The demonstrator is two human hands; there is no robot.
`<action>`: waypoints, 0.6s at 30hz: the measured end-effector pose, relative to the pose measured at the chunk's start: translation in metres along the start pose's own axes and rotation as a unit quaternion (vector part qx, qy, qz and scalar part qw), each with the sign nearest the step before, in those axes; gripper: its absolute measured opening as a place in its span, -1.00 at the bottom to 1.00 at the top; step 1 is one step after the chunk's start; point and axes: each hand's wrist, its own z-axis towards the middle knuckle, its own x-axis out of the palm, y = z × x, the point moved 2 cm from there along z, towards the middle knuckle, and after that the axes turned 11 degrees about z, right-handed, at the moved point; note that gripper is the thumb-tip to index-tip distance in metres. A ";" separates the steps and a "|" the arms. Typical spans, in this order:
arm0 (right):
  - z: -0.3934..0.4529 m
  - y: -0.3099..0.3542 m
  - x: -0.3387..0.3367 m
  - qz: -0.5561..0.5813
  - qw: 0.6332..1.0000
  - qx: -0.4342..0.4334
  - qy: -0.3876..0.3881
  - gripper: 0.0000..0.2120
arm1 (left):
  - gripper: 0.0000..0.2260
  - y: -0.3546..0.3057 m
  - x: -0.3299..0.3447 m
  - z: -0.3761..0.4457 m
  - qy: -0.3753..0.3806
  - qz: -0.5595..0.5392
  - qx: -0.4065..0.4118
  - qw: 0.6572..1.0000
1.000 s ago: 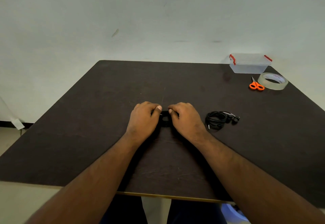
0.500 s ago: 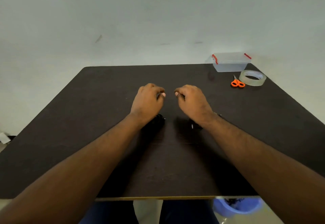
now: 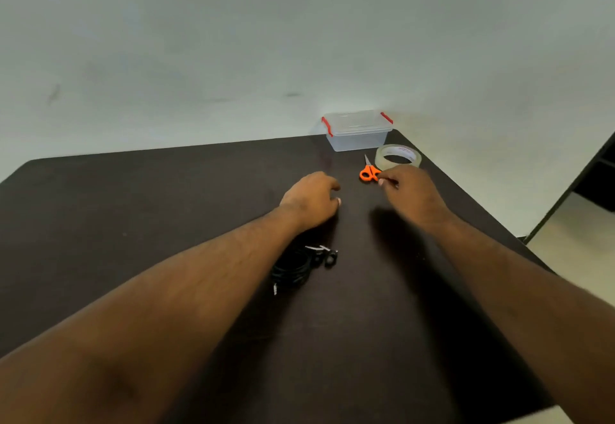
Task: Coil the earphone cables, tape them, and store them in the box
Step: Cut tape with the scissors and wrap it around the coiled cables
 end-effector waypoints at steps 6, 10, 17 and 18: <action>0.034 -0.066 -0.015 -0.047 0.996 0.048 -0.052 -0.70 | -0.59 -0.020 0.018 0.065 0.018 0.019 0.030 0.999; 0.055 -0.075 -0.007 -0.072 0.997 0.012 -0.033 -0.57 | -0.64 -0.029 0.026 0.092 0.002 0.054 0.074 0.996; 0.060 -0.084 0.003 -0.102 0.995 0.012 0.002 -0.67 | -0.70 -0.035 0.031 0.101 -0.022 0.116 0.105 0.987; 0.060 -0.084 0.002 -0.105 0.994 0.007 -0.001 -0.70 | -0.72 -0.035 0.029 0.099 -0.025 0.112 0.112 0.987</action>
